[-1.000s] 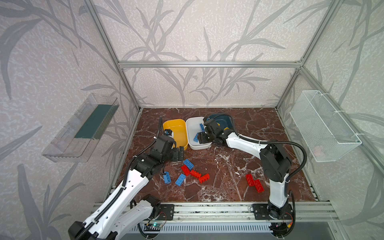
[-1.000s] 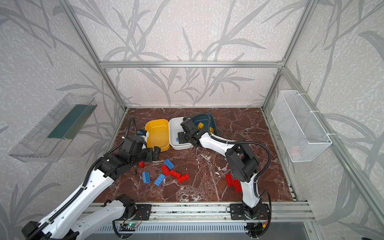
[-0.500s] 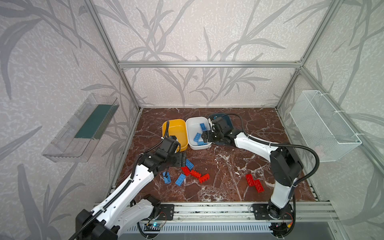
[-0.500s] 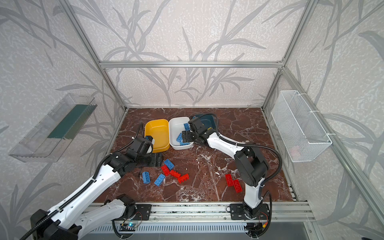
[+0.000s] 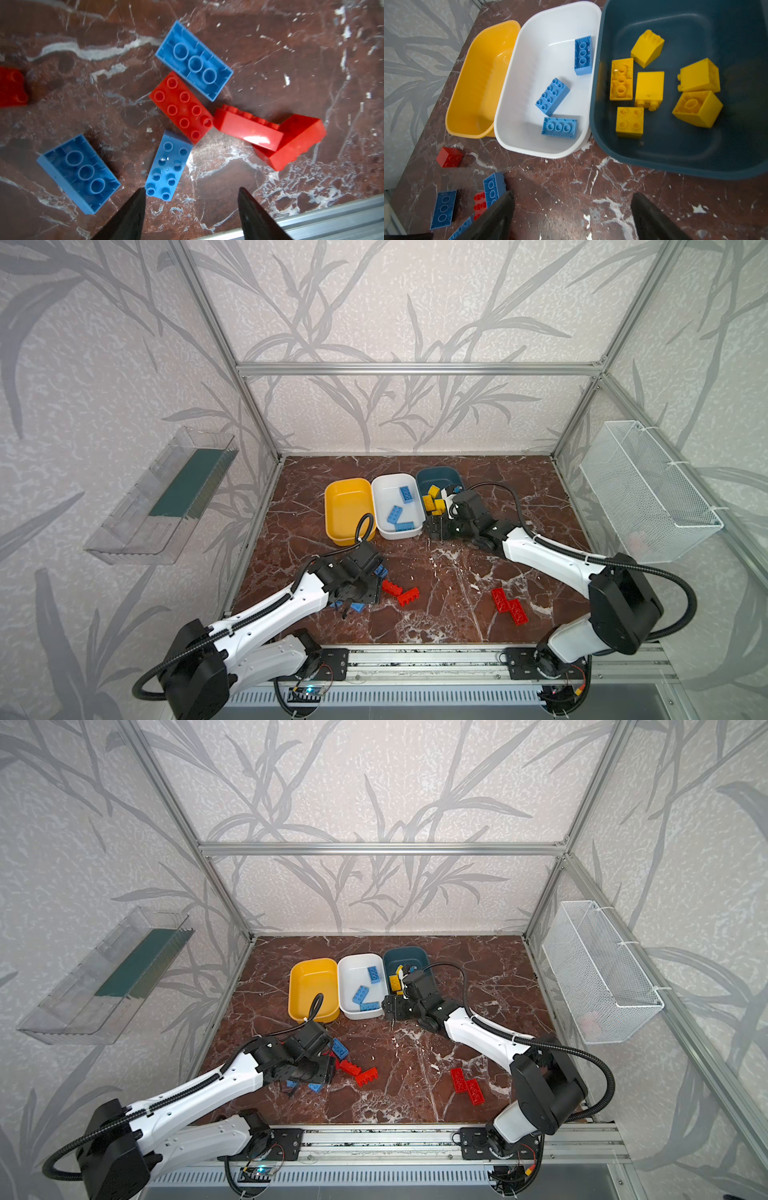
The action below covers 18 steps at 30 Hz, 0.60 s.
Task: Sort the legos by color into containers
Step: 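Grasp a blue brick among the red bricks with the left gripper while right withdraws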
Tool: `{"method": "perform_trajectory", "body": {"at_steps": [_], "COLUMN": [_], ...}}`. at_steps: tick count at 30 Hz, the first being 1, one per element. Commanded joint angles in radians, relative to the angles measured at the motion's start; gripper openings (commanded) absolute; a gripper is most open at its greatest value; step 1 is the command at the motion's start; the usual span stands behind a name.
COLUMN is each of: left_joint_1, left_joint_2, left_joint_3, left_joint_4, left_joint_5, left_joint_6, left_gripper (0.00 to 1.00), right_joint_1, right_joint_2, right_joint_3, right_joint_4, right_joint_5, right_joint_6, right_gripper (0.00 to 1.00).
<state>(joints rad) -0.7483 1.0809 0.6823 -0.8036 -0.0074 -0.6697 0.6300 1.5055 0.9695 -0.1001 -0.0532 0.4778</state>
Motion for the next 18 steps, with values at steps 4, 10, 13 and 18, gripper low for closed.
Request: {"method": "perform_trajectory", "body": {"at_steps": [4,10,13,18], "left_joint_1": [-0.004,-0.004,-0.004,-0.003], "left_joint_2": [0.035,0.107,0.132,0.146], "left_joint_3": [-0.032,-0.061,-0.079,-0.109], "left_joint_4": [0.047,0.091,0.109,0.142], "left_joint_5": [-0.049,-0.059,-0.066,-0.068], "left_joint_6": [-0.042,-0.043,-0.048,-0.05], "left_gripper": [0.7,0.67,0.63,0.6], "right_joint_1": [-0.024,-0.036,-0.036,-0.036], "right_joint_2": [-0.077,-0.097,-0.109,-0.114], "right_joint_3": [-0.068,-0.11,-0.118,-0.12], "right_joint_4": [0.03,0.031,0.028,0.026], "right_joint_5": [-0.003,-0.014,-0.018,-0.023], "right_joint_6": [0.008,0.012,0.011,0.01], "right_gripper": [0.89,0.89,0.89,0.89]}}
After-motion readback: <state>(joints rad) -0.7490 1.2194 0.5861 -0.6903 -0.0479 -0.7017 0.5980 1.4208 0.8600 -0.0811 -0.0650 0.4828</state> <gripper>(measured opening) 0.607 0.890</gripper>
